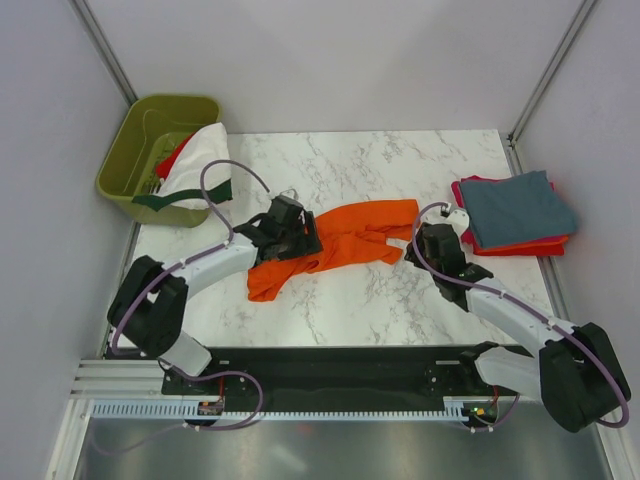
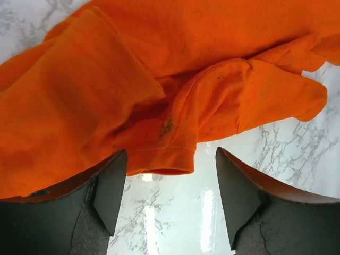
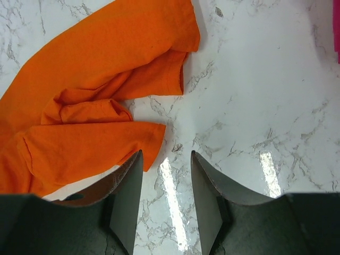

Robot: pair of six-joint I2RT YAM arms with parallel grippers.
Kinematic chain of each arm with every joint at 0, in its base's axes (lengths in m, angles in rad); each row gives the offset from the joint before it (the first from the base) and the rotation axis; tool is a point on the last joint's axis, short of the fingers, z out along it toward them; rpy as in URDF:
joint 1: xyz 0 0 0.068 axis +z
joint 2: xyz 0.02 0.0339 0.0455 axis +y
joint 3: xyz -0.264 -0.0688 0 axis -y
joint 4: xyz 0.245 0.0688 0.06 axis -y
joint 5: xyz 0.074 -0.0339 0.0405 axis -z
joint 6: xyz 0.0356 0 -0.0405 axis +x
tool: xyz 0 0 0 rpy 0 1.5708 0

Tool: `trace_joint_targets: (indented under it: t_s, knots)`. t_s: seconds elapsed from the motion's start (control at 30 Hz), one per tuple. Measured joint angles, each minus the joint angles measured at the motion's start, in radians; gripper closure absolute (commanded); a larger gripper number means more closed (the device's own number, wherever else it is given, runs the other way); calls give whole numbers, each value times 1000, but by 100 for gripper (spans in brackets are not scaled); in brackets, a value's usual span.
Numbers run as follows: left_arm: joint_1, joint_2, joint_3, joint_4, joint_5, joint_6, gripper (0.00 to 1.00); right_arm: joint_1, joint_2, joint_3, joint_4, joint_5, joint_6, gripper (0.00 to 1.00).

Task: Fold and stack the t-shirts

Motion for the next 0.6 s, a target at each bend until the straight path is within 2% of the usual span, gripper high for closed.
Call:
trace_joint_targets:
  t_s: [0.13,0.2,0.23,0.3,0.33,0.47,0.6]
  knots:
    - [-47,95,59,-24,-15,18,32,0,-27,-5,4,1,-2,52]
    - [-68,132,81,-36,-19,24,46,0,-42,-6,5,1,-3,52]
    - [-76,145,86,-41,-19,26,65,0,-48,-7,4,1,-3,52]
    - [-85,162,87,-48,-20,34,84,0,-57,-9,3,2,-3,52]
    - [-87,167,87,-55,-21,37,98,0,-60,-10,4,2,-3,52]
    - [-87,138,48,-63,-27,45,98,0,-73,-18,3,3,-2,52]
    - [-87,-21,-64,-96,-23,45,98,0,-75,-22,3,3,-2,52]
